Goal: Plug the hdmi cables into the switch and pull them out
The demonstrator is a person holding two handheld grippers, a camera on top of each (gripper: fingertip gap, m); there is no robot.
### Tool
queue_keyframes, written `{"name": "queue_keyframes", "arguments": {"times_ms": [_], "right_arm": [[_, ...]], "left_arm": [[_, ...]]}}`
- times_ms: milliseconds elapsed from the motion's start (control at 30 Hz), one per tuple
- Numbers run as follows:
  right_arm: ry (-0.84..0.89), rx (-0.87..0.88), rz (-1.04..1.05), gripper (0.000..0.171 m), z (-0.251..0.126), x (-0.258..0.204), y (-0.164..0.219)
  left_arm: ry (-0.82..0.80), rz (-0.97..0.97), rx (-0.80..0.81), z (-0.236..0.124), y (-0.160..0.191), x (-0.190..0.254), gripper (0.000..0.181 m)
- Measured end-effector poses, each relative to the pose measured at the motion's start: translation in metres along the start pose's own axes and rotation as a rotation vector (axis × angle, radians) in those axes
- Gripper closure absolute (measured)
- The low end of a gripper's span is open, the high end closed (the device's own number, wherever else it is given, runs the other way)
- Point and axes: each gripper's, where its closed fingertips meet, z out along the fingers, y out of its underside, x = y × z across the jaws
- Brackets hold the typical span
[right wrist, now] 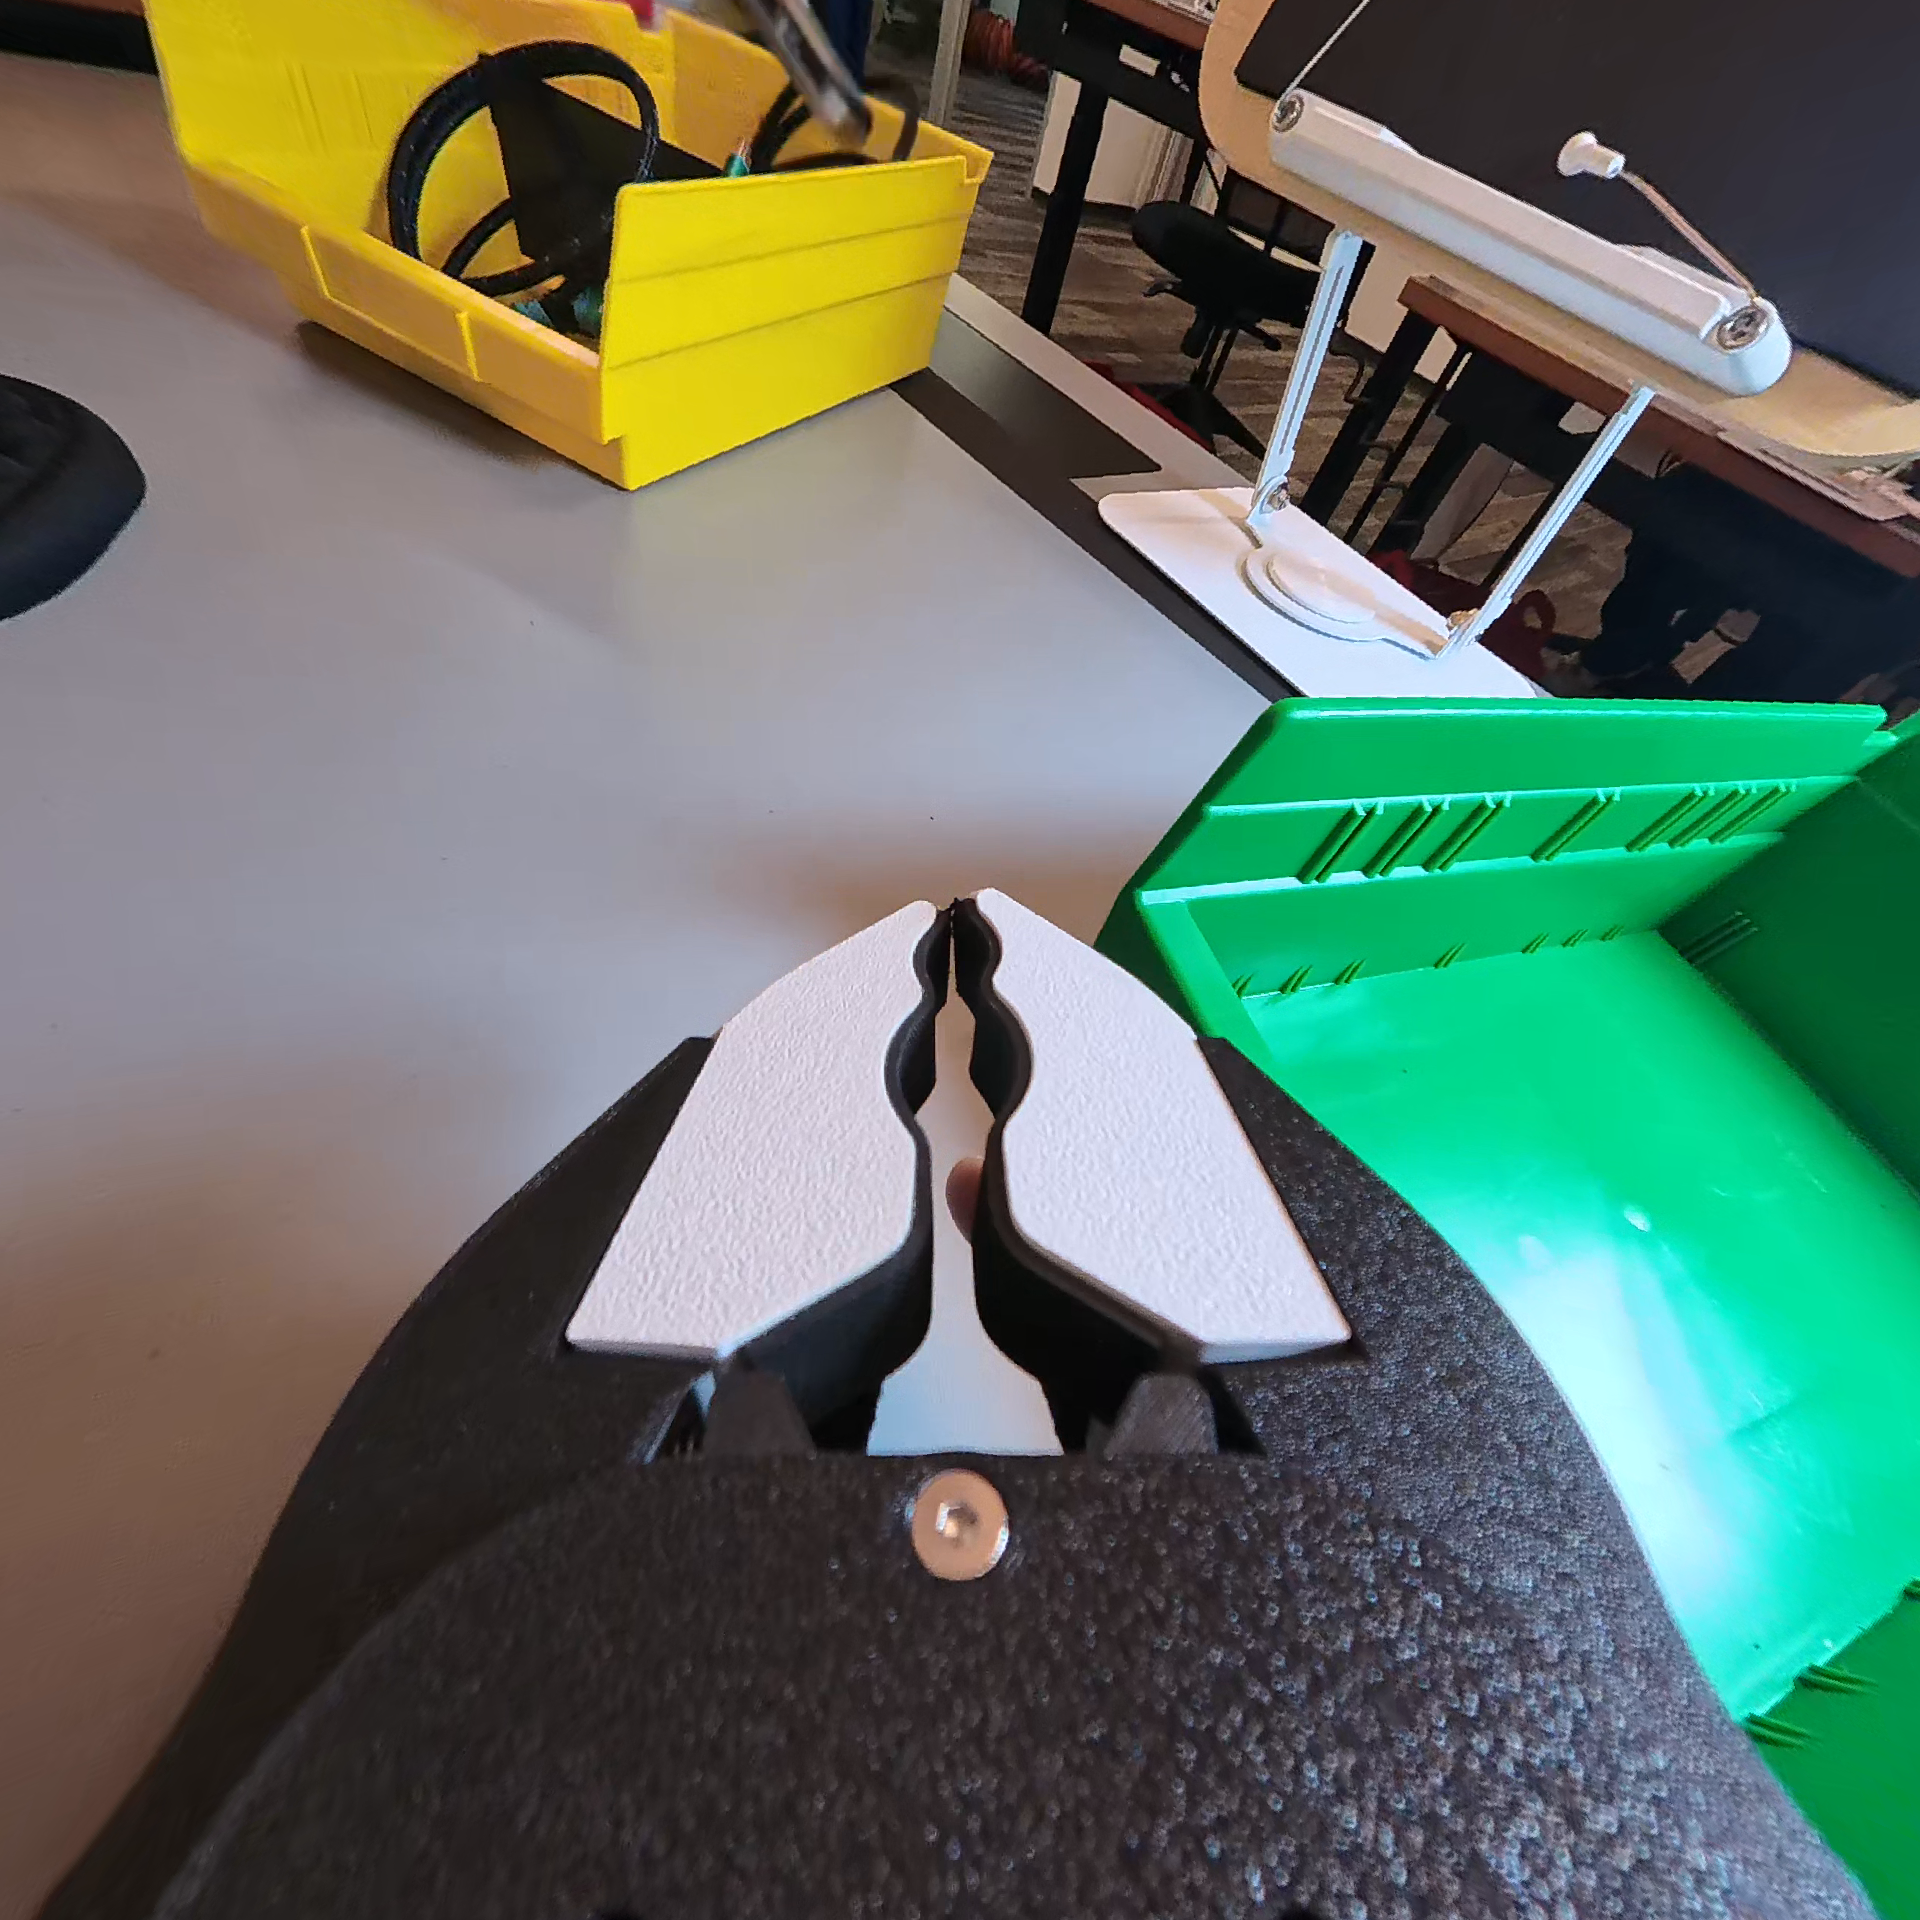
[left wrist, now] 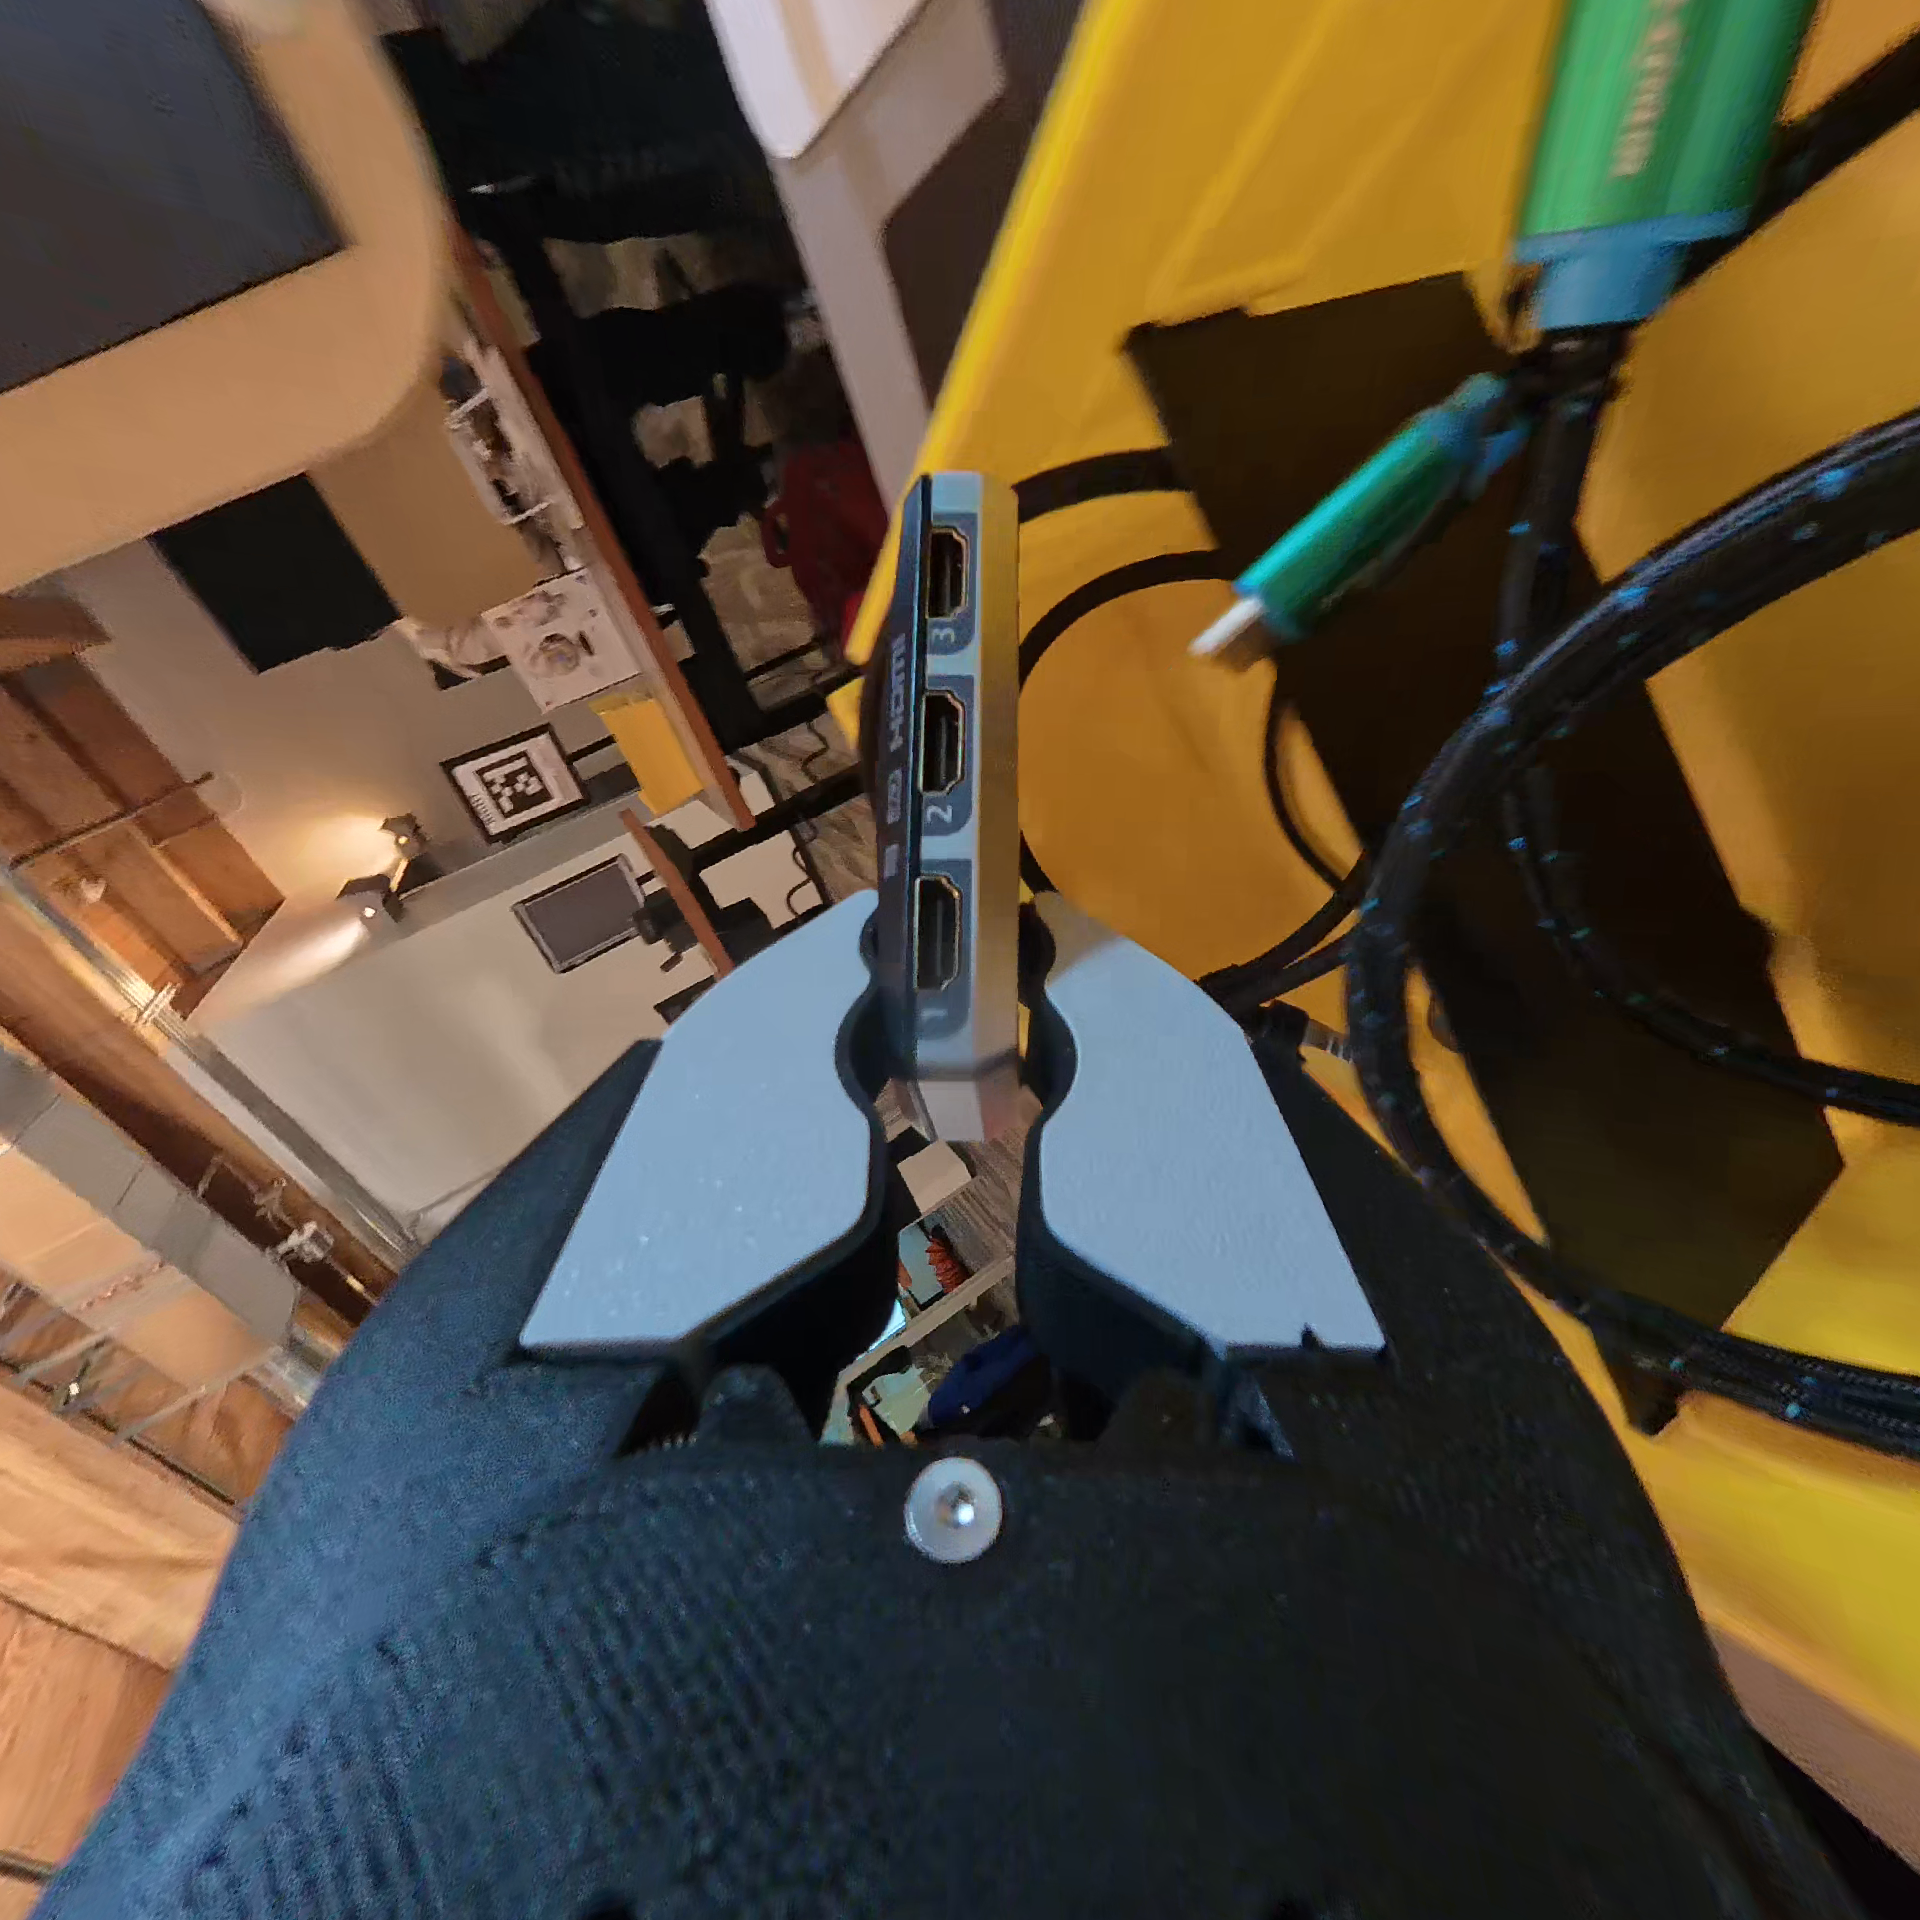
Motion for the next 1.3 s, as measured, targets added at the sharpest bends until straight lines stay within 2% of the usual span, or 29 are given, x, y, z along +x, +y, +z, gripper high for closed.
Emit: {"name": "queue_keyframes", "arguments": {"times_ms": [33, 367, 567, 700, 800, 933, 1067, 1200, 1300], "right_arm": [[-0.002, 0.004, 0.002, 0.170, 0.000, 0.000, -0.001], [0.009, 0.048, 0.002, 0.169, -0.007, 0.000, -0.013], [0.010, 0.070, 0.009, 0.168, -0.009, 0.000, -0.018], [0.006, 0.131, 0.016, 0.161, -0.013, -0.003, -0.031], [-0.014, 0.184, 0.042, 0.154, -0.016, -0.006, -0.041], [-0.068, 0.302, 0.081, 0.149, -0.029, -0.016, -0.067], [-0.096, 0.427, 0.021, 0.148, -0.050, -0.036, -0.122], [-0.119, 0.321, -0.095, 0.127, -0.053, -0.053, -0.161], [-0.213, 0.172, -0.233, 0.118, -0.034, -0.065, -0.158]], "left_arm": [[-0.021, -0.034, 0.005, -0.007, 0.003, -0.010, 0.160], [-0.279, -0.143, -0.079, -0.096, 0.044, -0.122, 0.159], [-0.449, -0.194, -0.065, -0.162, 0.038, -0.181, 0.159], [-0.550, -0.474, 0.222, -0.214, -0.008, -0.204, 0.160], [-0.512, -0.701, 0.523, -0.239, -0.059, -0.193, 0.159], [-0.319, -0.922, 0.939, -0.253, -0.145, -0.147, 0.159], [-0.069, -1.077, 1.293, -0.261, -0.228, -0.093, 0.159], [0.129, -1.181, 1.520, -0.263, -0.285, -0.065, 0.159], [0.241, -1.243, 1.673, -0.271, -0.300, -0.059, 0.159]]}}
